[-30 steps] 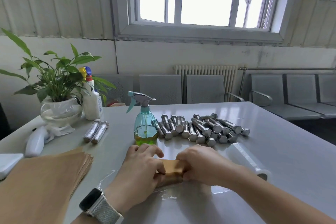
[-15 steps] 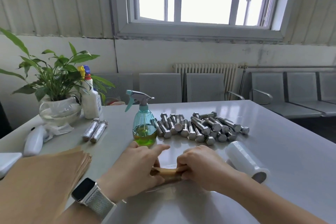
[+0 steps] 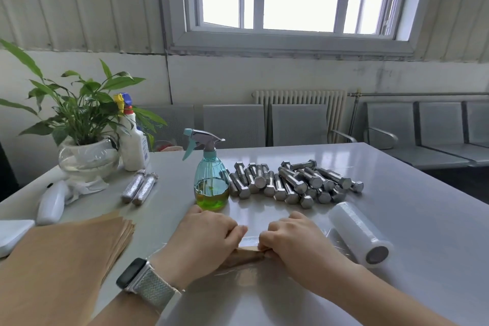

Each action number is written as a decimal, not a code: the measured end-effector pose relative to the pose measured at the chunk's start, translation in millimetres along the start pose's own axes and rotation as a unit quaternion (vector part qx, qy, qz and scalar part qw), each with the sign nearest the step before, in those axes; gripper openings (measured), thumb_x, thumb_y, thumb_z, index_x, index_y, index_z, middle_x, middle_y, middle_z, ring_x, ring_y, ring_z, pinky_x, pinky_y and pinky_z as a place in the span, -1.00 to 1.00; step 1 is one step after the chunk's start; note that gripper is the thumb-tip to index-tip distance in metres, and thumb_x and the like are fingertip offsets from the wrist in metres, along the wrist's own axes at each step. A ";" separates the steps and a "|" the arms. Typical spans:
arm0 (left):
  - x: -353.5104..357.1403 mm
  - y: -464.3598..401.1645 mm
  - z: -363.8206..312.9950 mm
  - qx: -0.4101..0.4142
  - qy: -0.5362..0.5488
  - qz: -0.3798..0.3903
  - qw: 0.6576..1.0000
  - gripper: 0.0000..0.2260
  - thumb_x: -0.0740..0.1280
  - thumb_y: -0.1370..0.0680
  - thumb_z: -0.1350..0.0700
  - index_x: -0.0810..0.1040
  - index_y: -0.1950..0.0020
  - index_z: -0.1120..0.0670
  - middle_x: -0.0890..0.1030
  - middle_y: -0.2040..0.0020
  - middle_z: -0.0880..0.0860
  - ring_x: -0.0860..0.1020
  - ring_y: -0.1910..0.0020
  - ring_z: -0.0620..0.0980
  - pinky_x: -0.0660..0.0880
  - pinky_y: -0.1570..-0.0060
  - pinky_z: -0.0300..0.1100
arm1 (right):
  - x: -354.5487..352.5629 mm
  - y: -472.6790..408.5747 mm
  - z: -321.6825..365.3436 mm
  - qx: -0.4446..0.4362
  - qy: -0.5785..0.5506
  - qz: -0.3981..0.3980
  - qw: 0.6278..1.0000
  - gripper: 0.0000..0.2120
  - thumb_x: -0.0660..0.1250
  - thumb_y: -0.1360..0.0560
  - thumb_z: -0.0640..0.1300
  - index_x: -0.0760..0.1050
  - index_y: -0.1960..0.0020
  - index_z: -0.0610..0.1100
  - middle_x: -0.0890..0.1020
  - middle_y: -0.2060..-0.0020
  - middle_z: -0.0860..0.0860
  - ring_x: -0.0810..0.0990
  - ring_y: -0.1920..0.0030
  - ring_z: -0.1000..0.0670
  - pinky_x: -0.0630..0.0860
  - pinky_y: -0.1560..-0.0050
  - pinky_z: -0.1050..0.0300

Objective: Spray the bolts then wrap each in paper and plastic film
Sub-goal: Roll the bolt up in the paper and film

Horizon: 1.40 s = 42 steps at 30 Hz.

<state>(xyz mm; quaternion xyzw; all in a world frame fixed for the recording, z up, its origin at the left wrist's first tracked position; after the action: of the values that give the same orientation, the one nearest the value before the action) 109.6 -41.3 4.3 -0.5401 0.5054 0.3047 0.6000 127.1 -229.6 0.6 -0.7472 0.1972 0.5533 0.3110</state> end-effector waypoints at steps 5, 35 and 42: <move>-0.9 -7.1 -2.3 -0.059 0.017 0.029 0.998 -0.75 0.33 -0.46 -0.21 0.48 0.31 -0.09 0.59 0.23 -0.15 0.48 0.11 -0.10 0.32 -0.04 -0.18 | 2.5 1.2 2.5 0.013 0.030 0.006 0.999 -0.77 0.15 -0.58 -0.16 0.50 -0.16 0.01 0.59 -0.03 0.02 0.54 -0.10 -0.08 0.27 -0.09 0.04; 0.7 27.0 3.4 0.131 -0.024 -0.083 0.988 -0.80 0.58 -0.29 -0.08 0.58 0.27 -0.11 0.58 0.33 -0.20 0.55 0.34 -0.15 0.25 0.15 -0.23 | 7.3 33.5 -11.8 -0.004 -0.187 0.011 0.982 -0.74 0.28 -0.54 0.13 0.63 -0.05 0.01 0.60 -0.24 0.11 0.55 -0.20 0.05 0.46 -0.22 0.20; 2.3 26.2 3.3 0.153 -0.058 -0.083 0.983 -0.70 0.62 -0.18 -0.17 0.56 0.36 -0.09 0.56 0.39 -0.18 0.53 0.39 -0.14 0.25 0.18 -0.21 | -9.2 -18.6 -35.6 0.055 -0.181 0.128 0.974 -0.76 0.43 -0.48 0.03 0.62 -0.13 0.03 0.64 0.05 0.12 0.53 0.12 0.09 0.49 0.07 0.20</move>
<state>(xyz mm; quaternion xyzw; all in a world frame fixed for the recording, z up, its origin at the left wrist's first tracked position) 87.3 -32.5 -7.1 -0.4638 0.4634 0.2037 0.7271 161.1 -240.8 20.9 -0.5849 0.2614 0.7030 0.3089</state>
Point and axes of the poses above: each hand's wrist, its own y-axis away from the middle knuckle, its own x-axis out of the palm, z = x × y, the point moved 1 cm from there along -y, towards the middle knuckle
